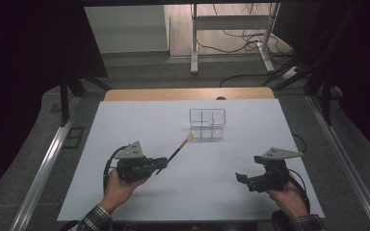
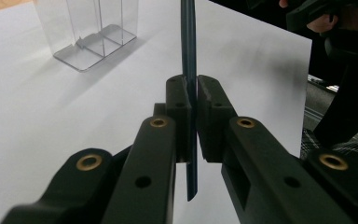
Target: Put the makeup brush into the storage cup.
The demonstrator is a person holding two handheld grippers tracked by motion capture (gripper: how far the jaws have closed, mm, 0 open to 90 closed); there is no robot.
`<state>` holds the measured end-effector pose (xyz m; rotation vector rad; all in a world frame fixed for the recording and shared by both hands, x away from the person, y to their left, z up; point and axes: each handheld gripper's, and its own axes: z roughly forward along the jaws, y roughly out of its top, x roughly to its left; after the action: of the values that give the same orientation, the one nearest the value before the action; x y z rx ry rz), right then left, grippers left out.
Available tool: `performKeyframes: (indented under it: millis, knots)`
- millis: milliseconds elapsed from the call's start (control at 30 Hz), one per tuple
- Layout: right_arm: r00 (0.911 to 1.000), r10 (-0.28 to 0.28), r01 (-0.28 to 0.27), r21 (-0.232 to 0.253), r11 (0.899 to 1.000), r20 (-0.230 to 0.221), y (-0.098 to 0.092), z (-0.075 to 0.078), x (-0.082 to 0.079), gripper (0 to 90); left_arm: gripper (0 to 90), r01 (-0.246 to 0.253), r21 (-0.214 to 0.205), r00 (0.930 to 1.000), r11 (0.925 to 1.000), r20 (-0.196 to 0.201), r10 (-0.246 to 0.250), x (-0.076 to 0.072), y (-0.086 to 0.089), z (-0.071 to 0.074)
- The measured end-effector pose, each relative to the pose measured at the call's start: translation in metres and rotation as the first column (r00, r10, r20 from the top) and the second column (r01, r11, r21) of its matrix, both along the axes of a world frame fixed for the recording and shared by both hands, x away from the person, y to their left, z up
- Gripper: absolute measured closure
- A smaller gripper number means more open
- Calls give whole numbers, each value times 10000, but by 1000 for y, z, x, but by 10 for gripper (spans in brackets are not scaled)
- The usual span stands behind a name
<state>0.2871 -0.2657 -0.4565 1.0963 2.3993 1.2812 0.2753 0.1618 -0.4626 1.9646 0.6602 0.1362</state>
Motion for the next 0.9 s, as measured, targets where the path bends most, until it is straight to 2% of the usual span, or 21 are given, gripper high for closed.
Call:
performKeyframes:
  millis: [300, 533, 900]
  knots:
    - [9985, 472, -493, 780, 9957, 278, 21, 11, 4, 0, 851, 108, -112, 9999, 9999, 6, -108, 0, -3, -1]
    - [9963, 809, -833, 989, 9916, 284, 34, 14, 6, 0, 851, 189, -164, 9998, 9997, -6, -189, 1, -6, -2]
    - [9908, 1350, -1343, 1332, 9820, 34, 58, 14, 12, 0, 851, 331, -240, 9994, 9992, -43, -332, 1, -10, -4]
